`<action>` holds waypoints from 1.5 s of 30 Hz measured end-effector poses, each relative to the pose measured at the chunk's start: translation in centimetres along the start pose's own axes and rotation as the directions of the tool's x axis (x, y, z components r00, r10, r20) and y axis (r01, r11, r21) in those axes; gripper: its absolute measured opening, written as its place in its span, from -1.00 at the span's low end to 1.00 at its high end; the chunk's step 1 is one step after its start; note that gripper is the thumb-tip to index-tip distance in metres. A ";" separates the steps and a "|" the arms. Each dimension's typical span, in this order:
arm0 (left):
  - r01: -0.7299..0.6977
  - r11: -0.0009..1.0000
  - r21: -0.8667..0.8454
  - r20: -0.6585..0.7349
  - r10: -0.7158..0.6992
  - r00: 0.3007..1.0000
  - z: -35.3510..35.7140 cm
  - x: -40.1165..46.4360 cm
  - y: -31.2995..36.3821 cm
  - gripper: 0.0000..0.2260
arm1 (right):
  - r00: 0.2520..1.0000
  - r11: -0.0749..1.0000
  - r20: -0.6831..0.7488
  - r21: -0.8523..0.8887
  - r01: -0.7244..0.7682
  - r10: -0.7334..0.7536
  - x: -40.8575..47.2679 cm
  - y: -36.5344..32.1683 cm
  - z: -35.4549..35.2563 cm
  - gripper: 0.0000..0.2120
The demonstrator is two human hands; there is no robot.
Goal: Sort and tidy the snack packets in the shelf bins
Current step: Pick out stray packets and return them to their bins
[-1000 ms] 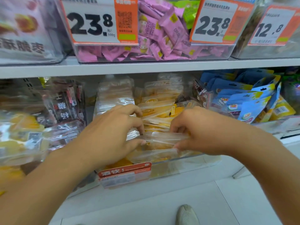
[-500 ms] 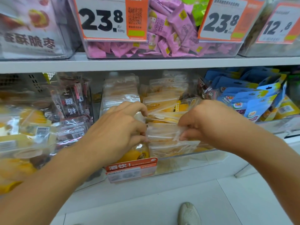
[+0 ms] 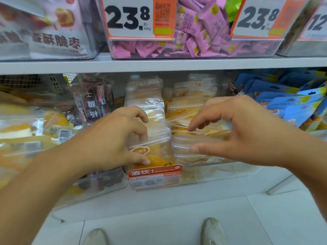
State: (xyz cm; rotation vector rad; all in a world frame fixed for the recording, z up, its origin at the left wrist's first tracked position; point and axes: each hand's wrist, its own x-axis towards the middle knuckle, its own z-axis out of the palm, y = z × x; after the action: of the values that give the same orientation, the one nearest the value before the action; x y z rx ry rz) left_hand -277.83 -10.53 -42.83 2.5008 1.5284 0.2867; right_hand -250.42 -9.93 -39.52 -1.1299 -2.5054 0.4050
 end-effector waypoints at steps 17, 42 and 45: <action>-0.015 1.000 -0.017 0.272 0.019 0.962 -1.4 1.1 1.1 -0.56 | 0.952 0.984 -0.267 0.132 -0.116 0.148 2.8 3.0 0.8 -0.69; 0.057 0.986 -0.155 0.155 -0.033 0.987 2.6 9.8 2.6 -0.82 | 0.852 0.922 0.394 0.026 -0.385 0.345 7.2 5.5 1.6 -0.74; 0.087 0.965 -0.246 0.190 -0.040 0.981 2.7 9.7 2.0 -0.82 | 0.902 0.897 -0.013 -0.100 -0.431 0.432 6.2 6.9 0.1 -0.70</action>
State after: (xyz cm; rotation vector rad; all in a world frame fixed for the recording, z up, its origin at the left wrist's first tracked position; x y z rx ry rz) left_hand -271.00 -2.93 -44.30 2.2097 1.3994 0.2188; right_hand -249.80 -0.83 -41.10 -1.7368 -2.2894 0.4002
